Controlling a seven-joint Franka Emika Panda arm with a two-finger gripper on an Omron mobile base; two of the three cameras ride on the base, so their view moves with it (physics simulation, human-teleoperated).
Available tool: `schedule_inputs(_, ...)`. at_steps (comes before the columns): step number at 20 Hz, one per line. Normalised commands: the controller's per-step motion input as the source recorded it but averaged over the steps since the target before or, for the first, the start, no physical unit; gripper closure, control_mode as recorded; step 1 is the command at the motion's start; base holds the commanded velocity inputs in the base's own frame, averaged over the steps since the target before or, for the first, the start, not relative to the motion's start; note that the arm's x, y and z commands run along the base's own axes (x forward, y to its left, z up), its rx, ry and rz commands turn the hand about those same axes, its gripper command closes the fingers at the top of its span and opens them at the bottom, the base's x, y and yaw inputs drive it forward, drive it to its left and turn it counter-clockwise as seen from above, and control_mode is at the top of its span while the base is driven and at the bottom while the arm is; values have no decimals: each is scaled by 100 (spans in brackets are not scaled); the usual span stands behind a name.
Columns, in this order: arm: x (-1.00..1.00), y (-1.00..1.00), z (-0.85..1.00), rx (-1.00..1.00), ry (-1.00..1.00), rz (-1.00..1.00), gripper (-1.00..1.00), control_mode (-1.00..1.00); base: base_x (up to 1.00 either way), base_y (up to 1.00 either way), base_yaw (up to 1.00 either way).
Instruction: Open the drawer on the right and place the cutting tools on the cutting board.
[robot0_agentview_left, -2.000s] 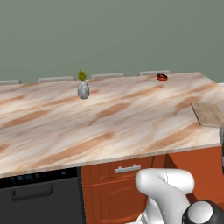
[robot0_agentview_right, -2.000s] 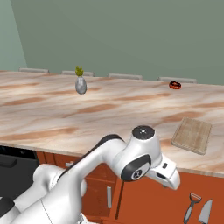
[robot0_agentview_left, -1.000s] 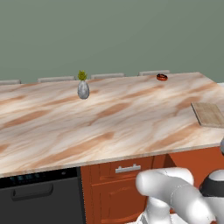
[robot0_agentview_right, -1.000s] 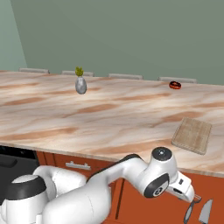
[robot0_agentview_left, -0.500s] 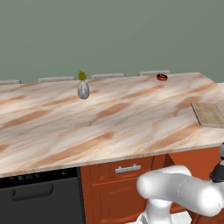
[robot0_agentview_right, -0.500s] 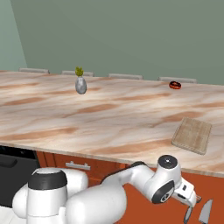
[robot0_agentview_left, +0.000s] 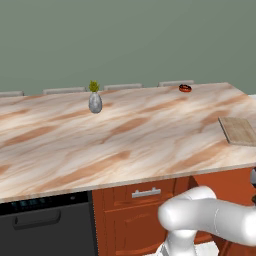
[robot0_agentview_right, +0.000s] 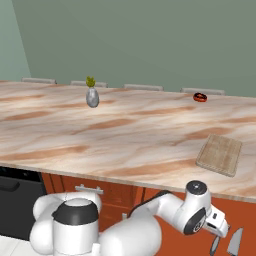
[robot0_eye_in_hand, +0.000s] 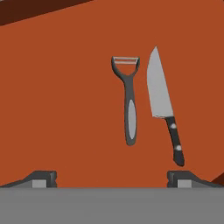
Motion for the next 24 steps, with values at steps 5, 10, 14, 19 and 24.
schedule_inputs(5,21,-24,-30,0,3,0,-100,-100,0,0,0)
schedule_inputs(10,9,-41,-38,0,2,-1,-100,-100,0,0,0)
schedule_inputs(14,3,-15,-6,0,6,-2,-100,-100,0,0,0)
schedule_inputs(19,6,-17,-19,0,9,-1,-100,-100,0,0,0)
schedule_inputs(24,0,-2,-29,0,7,-2,-100,-100,0,0,0)
